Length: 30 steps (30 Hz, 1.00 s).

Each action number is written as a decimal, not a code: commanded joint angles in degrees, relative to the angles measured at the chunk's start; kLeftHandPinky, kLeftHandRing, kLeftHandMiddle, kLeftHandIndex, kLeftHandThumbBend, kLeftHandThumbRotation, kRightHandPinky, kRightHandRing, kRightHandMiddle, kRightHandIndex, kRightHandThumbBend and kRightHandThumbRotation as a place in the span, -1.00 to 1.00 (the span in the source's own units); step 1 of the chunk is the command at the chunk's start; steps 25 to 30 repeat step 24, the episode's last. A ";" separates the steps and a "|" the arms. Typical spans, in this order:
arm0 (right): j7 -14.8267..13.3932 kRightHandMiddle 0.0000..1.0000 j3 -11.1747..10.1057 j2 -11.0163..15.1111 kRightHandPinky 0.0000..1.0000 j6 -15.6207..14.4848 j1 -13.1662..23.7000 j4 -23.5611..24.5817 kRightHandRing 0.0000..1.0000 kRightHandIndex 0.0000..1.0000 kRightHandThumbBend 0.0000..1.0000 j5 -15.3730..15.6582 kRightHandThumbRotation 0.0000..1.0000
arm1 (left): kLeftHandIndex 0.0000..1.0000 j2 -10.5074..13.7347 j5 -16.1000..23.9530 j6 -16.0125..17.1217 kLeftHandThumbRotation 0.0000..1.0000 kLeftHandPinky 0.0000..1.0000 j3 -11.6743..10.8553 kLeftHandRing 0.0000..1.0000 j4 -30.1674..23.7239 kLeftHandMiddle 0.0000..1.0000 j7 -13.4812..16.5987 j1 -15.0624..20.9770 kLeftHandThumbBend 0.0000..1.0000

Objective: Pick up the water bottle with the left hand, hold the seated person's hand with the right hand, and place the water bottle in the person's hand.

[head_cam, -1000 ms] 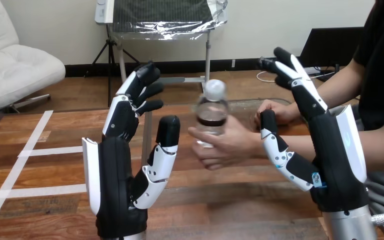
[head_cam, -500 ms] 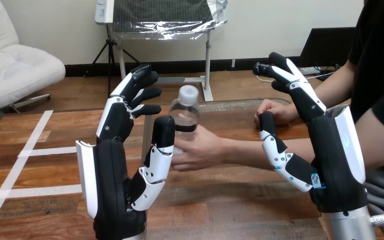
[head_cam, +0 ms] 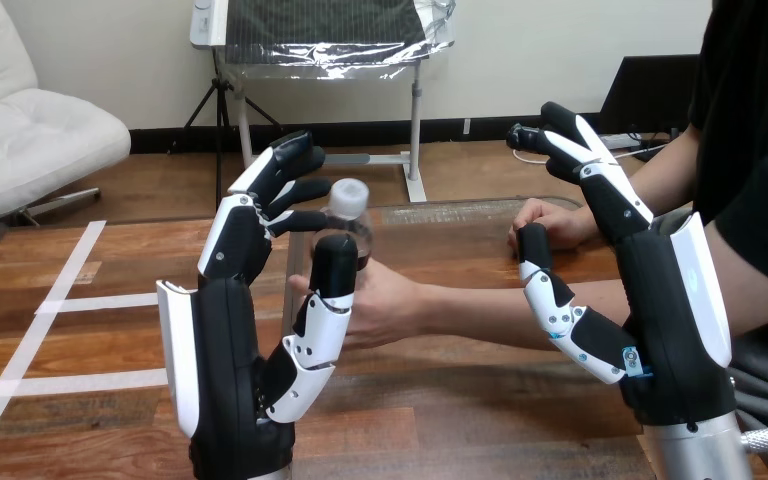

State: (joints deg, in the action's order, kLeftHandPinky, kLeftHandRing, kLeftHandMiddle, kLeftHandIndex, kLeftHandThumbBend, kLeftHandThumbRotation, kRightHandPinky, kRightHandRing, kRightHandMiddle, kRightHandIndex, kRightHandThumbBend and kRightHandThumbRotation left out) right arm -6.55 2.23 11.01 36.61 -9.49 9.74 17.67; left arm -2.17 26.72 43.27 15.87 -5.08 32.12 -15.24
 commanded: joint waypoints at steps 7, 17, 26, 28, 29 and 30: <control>-0.04 0.87 -0.72 -0.53 0.72 0.84 2.47 -0.68 0.83 0.61 -0.80 -1.56 -1.00 | 0.53 -2.71 1.20 -0.50 0.34 0.21 1.90 0.40 -2.50 0.52 0.78 -8.74 -0.19; 0.57 0.86 -0.98 0.12 0.68 0.93 2.58 -0.97 0.80 0.59 -0.77 -2.50 -1.00 | 0.54 -2.51 1.27 -0.26 0.31 0.21 1.99 0.40 -2.01 0.52 1.09 -8.38 -0.23; 0.77 0.84 -1.11 0.34 0.65 1.01 2.77 -1.25 0.78 0.59 -0.74 -3.05 -1.00 | 0.54 -2.61 1.06 -0.55 0.30 0.21 2.13 0.40 -1.99 0.52 1.22 -8.39 -0.20; 0.77 0.84 -1.11 0.34 0.65 1.01 2.77 -1.25 0.78 0.59 -0.74 -3.05 -1.00 | 0.54 -2.61 1.06 -0.55 0.30 0.21 2.13 0.40 -1.99 0.52 1.22 -8.39 -0.20; 0.77 0.84 -1.11 0.34 0.65 1.01 2.77 -1.25 0.78 0.59 -0.74 -3.05 -1.00 | 0.54 -2.61 1.06 -0.55 0.30 0.21 2.13 0.40 -1.99 0.52 1.22 -8.39 -0.20; 0.77 0.84 -1.11 0.34 0.65 1.01 2.77 -1.25 0.78 0.59 -0.74 -3.05 -1.00 | 0.54 -2.61 1.06 -0.55 0.30 0.21 2.13 0.40 -1.99 0.52 1.22 -8.39 -0.20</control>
